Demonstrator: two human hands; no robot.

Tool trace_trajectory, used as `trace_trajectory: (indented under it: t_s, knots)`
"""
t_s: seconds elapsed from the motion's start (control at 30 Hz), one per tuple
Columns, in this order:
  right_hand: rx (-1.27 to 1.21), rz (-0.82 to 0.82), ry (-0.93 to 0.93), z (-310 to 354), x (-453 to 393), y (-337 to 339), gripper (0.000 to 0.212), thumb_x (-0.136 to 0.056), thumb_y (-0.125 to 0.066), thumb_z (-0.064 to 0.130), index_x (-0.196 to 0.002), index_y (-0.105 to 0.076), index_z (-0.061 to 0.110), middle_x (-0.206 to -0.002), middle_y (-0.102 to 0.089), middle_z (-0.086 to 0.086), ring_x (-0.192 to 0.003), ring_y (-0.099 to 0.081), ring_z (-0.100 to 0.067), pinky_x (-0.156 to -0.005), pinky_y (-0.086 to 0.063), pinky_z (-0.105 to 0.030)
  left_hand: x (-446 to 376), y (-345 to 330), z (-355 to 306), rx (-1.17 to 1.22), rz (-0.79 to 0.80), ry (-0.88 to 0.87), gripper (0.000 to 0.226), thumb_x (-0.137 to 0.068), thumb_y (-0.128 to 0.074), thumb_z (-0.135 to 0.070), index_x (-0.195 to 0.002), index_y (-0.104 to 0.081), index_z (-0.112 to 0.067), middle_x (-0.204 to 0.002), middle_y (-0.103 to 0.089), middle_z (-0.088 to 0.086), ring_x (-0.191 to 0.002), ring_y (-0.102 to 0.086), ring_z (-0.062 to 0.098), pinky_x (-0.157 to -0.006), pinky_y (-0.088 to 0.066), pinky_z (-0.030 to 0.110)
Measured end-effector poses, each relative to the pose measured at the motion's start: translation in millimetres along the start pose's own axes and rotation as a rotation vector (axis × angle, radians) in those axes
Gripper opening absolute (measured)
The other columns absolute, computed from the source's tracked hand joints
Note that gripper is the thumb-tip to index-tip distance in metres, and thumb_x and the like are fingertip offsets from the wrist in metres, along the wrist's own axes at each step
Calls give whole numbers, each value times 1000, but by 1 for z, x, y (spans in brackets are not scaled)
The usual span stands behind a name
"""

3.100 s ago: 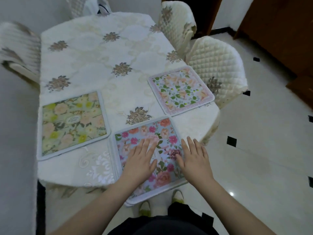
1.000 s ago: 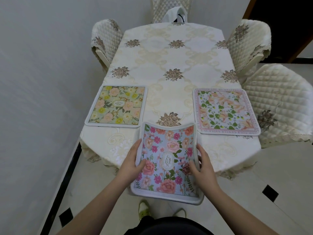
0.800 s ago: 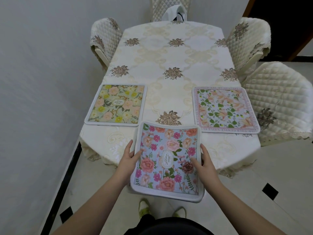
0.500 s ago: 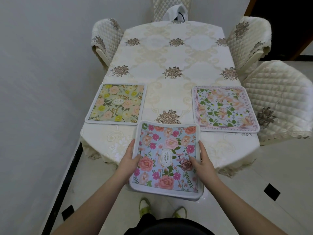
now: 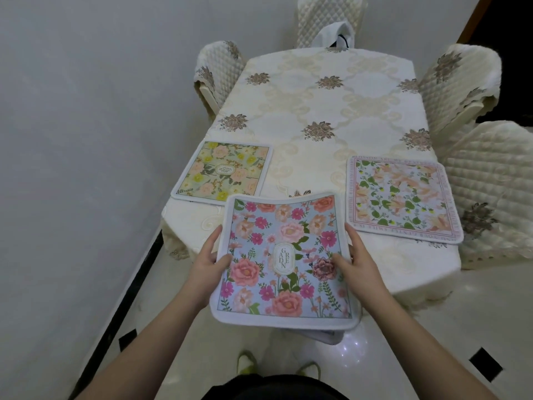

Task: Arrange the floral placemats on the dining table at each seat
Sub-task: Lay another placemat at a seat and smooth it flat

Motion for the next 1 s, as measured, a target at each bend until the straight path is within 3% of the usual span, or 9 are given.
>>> trace_trajectory:
  t_s: [0.2, 0.37, 0.5, 0.67, 0.8, 1.0]
  knots:
    - [38, 58, 91, 25, 4, -28, 67, -98, -54, 14, -149, -23, 45, -133, -57, 5, -99, -68, -5, -67, -57, -20, 24, 28, -1, 88, -86, -64, 63, -96, -64, -16, -145, -37, -47, -113, -74, 8, -93, -75, 35, -78, -60, 56]
    - [91, 136, 120, 38, 11, -63, 72, -97, -56, 20, -147, -18, 57, -144, -51, 4, -106, -68, -13, -83, -60, -45, 47, 67, 10, 144, -185, -91, 64, -96, -65, -21, -146, -38, -49, -124, -70, 4, -99, -74, 30, -82, -59, 57]
    - [169, 180, 144, 53, 30, -97, 71, -99, -55, 18, -150, -16, 49, -133, -59, 5, -96, -71, -8, -66, -59, -23, 77, 102, 25, 161, -234, -97, 63, -95, -68, -23, -144, -40, -51, -118, -73, 3, -94, -75, 33, -80, -59, 57]
    - [265, 222, 214, 68, 67, -151, 72, -98, -56, 18, -144, -17, 57, -128, -63, 5, -88, -72, -8, -67, -62, -35, 123, 155, 49, 174, -307, -92, 61, -96, -66, -23, -146, -39, -46, -108, -75, 5, -87, -76, 32, -75, -61, 55]
    - [290, 265, 224, 72, 107, -199, 71, -98, -55, 20, -148, -17, 55, -127, -62, 8, -88, -73, -9, -67, -62, -39, 165, 201, 66, 89, -375, -116, 58, -96, -65, -28, -144, -41, -49, -106, -75, -5, -83, -77, 22, -73, -63, 47]
    - [374, 361, 312, 73, 165, -284, 70, -100, -52, 18, -153, -13, 42, -126, -58, 12, -95, -68, -5, -68, -58, -19, 226, 270, 106, 80, -478, -77, 58, -96, -65, -34, -146, -39, -47, -112, -70, -6, -83, -76, 14, -69, -63, 39]
Point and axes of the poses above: each hand's wrist, its own x-axis away from the middle knuckle, its own y-axis out of the back of the hand, z = x × y, the point moved 5 cm from there along -x, towards the middle knuckle
